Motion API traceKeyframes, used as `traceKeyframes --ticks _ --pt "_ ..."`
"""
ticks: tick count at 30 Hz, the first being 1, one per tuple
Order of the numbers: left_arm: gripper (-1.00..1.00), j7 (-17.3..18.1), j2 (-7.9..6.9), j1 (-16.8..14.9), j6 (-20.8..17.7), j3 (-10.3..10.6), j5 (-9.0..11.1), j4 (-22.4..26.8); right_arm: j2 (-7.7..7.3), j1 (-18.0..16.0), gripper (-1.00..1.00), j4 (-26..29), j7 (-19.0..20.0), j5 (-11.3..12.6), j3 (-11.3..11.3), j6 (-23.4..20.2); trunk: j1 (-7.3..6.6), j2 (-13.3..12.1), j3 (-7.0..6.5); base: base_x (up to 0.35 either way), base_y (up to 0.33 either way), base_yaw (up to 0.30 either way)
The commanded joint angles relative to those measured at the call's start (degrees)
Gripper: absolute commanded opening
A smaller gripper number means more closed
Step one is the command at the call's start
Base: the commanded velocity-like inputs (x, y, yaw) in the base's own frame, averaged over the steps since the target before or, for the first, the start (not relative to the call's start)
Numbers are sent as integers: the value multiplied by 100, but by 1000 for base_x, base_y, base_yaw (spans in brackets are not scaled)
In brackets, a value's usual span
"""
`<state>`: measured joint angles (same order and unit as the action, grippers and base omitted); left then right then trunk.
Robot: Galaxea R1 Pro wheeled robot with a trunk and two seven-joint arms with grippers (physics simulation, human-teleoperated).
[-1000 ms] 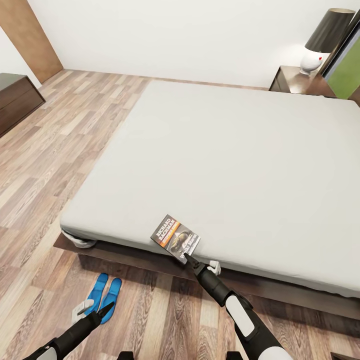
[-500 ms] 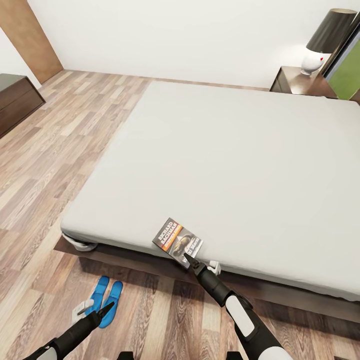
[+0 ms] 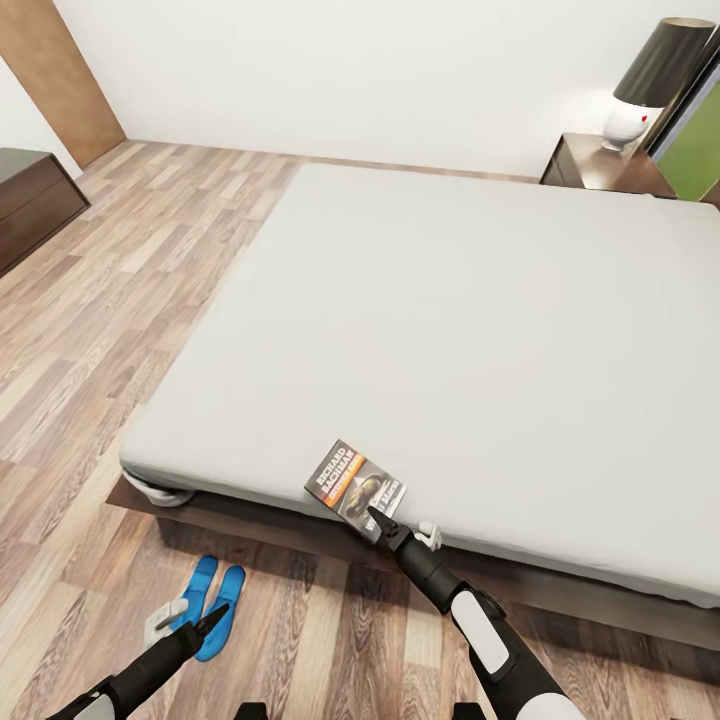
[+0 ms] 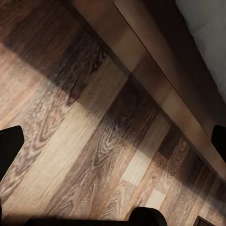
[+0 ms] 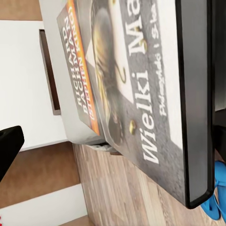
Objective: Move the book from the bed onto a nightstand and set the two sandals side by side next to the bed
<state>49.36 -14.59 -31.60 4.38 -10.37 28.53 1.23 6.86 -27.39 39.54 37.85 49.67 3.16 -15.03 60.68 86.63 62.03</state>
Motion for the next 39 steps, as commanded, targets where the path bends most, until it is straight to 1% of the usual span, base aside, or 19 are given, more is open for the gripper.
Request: traceKeyframes --ticks 1,15,26,31,33,39 --pt "100 12 -1 -4 45 -44 -57 -9 0 -2 100 1 3 60 0 -53 0 2 3 10 0 0" --pt "100 12 0 -4 37 -44 -58 -9 0 -2 100 5 3 60 -8 -53 0 2 3 1 0 0" --pt "100 12 0 -1 37 -44 -58 -9 0 -3 100 13 3 60 -8 -53 241 443 200 0 0 0" --pt "100 12 0 -3 37 -44 -58 -9 0 -1 100 18 5 60 -8 -53 241 443 200 0 0 0" --pt "100 12 0 -3 37 -44 -58 -9 0 -2 100 19 7 60 -8 -53 285 523 236 0 0 0" --pt "100 12 0 -4 37 -47 -58 -9 0 -2 100 19 6 60 -8 -53 285 523 236 0 0 0"
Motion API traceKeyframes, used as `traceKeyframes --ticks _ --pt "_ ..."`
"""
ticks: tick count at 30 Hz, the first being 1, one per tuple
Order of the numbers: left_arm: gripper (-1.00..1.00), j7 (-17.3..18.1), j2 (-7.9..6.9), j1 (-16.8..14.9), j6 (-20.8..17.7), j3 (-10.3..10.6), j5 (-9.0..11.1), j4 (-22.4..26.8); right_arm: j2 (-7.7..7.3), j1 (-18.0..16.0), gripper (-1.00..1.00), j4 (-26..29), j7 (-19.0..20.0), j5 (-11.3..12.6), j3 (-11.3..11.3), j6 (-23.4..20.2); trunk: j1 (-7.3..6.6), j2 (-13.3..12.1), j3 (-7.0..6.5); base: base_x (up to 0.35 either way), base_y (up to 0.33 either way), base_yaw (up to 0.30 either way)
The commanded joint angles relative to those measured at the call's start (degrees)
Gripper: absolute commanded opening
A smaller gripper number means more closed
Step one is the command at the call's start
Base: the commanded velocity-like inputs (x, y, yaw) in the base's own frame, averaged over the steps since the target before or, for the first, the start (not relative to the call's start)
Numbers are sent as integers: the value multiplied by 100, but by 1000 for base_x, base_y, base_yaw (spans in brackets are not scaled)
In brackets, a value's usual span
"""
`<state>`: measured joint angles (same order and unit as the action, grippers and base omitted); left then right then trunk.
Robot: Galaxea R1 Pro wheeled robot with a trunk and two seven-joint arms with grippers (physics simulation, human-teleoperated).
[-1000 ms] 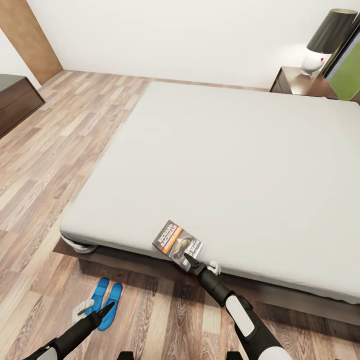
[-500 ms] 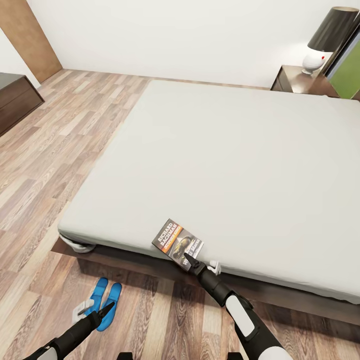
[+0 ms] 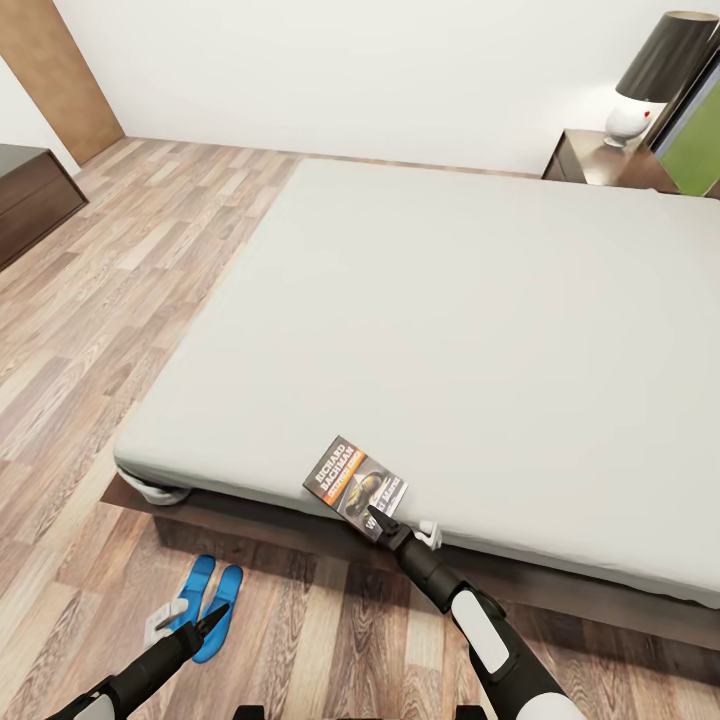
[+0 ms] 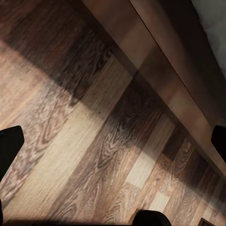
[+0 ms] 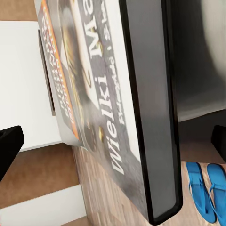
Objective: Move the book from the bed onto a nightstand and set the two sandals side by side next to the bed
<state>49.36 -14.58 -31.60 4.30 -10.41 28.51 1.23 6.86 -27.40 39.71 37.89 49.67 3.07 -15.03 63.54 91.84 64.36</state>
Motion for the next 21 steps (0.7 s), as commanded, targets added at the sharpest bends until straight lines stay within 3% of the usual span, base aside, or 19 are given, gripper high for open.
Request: traceKeyframes --ticks 1,8,9,21 --pt "100 13 -1 -4 45 -45 -56 -9 0 -2 100 1 4 60 0 -53 0 1 3 0 0 0" --pt "100 13 -2 -4 45 -46 -54 -9 0 -2 100 1 2 60 9 -53 0 1 3 0 0 0" --pt "100 13 -3 -4 45 -47 -55 -9 0 -2 -100 1 3 60 9 -53 0 1 3 0 0 0" --pt "100 13 -1 -4 45 -48 -56 -9 0 -1 -100 1 8 60 9 -53 0 1 3 0 0 0"
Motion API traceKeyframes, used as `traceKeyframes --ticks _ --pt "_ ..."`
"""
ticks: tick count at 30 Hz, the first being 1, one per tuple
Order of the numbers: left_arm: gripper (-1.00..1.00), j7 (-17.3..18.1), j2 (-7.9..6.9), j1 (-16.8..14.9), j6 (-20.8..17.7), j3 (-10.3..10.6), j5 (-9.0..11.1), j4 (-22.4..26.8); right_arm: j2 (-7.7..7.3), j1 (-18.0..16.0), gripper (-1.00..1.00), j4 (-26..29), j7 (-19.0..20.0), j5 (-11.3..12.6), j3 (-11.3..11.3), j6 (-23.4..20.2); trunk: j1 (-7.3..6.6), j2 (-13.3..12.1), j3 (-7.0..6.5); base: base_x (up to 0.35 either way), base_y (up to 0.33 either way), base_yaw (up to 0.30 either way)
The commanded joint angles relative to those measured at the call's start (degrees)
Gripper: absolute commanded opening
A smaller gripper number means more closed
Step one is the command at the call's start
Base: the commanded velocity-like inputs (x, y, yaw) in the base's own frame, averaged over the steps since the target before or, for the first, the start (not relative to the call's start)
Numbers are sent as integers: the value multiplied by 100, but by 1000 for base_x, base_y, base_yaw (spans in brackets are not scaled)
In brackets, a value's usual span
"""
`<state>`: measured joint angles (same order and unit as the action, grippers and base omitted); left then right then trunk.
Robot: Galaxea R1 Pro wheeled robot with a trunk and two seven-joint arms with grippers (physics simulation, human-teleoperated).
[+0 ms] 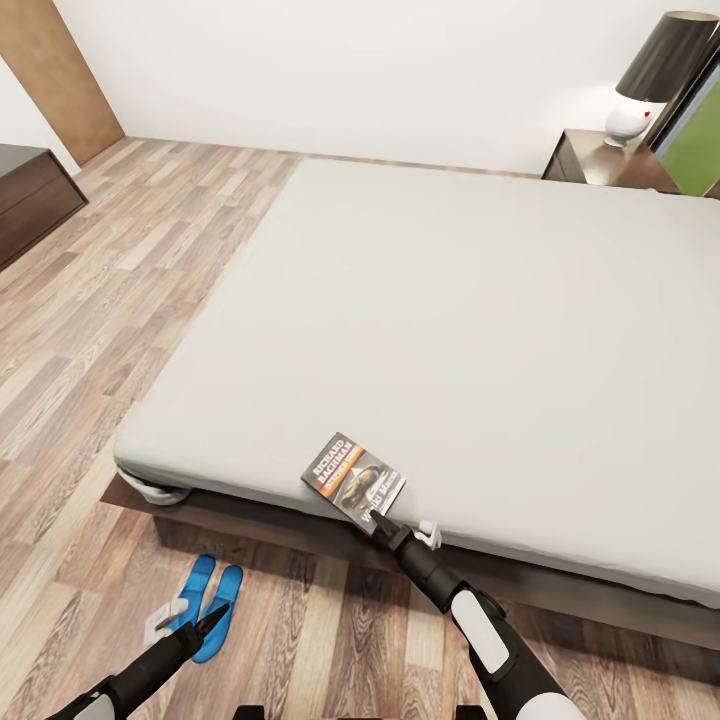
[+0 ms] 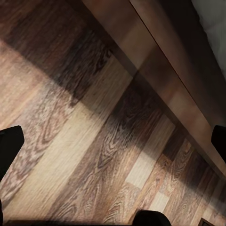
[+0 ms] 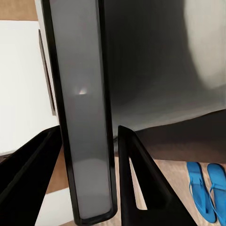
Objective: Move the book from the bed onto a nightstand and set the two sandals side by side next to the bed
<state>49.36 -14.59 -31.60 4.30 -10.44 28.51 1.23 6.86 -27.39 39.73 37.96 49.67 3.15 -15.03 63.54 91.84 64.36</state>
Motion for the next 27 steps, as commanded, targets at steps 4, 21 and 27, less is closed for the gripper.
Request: traceKeyframes --ticks 4,21,27 --pt "100 18 -1 -4 45 -45 -56 -9 -1 0 -100 0 1 61 1 -53 0 1 3 0 0 0" --pt "100 15 -7 -4 36 -45 -56 -9 -1 -1 -100 17 1 61 1 -53 -220 -400 -177 0 0 0" --pt "100 15 -9 -4 36 -45 -56 -9 -1 -3 -100 29 1 61 1 -53 -352 -640 -284 0 0 0"
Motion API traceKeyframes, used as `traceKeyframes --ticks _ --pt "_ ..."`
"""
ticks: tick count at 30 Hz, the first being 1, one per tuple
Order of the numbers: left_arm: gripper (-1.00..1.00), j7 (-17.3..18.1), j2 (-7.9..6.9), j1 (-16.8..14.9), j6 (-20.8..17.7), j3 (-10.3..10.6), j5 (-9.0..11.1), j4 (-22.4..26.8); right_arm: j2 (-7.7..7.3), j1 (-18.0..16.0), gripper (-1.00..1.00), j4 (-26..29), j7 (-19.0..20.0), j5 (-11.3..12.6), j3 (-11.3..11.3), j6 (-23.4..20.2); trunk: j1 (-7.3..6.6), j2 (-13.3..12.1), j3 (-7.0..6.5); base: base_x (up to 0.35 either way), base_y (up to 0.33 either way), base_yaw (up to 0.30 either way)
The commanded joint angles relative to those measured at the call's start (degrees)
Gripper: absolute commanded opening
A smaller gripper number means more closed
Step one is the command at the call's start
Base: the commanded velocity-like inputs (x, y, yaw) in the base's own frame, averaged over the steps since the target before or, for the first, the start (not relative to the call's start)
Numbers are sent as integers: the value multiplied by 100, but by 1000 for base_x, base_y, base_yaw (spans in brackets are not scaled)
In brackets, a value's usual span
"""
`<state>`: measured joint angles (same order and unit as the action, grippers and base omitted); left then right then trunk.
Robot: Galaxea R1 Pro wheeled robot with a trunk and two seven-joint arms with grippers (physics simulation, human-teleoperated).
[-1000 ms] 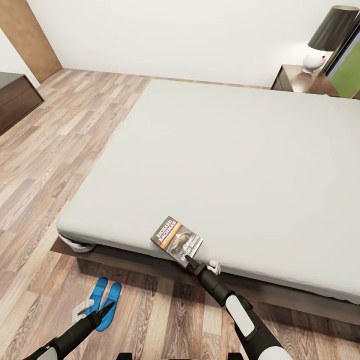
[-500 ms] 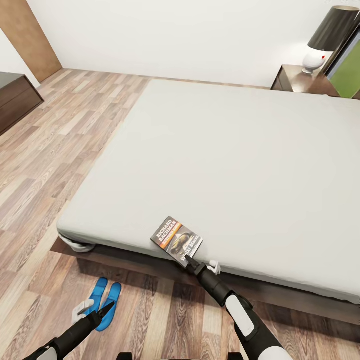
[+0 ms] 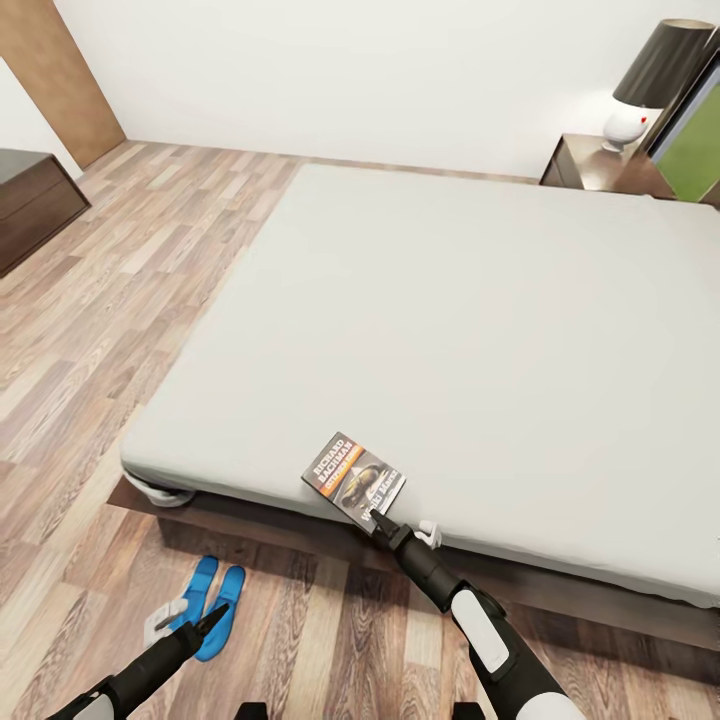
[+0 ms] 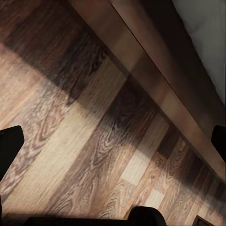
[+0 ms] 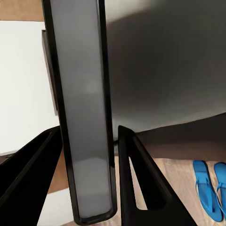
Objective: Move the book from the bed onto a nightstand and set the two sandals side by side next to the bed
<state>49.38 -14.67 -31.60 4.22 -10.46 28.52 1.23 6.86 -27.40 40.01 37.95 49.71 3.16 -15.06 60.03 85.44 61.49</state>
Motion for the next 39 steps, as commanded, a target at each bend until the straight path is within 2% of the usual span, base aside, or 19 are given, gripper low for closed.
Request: traceKeyframes --ticks 1,39 --pt "100 14 -1 -4 44 -44 -56 -9 -1 0 -100 1 2 56 1 -49 -23 -40 -16 0 0 0" --pt "100 11 -1 -2 43 -44 -57 -9 -1 -1 -100 39 19 56 1 -49 -857 -1564 -698 0 0 0"
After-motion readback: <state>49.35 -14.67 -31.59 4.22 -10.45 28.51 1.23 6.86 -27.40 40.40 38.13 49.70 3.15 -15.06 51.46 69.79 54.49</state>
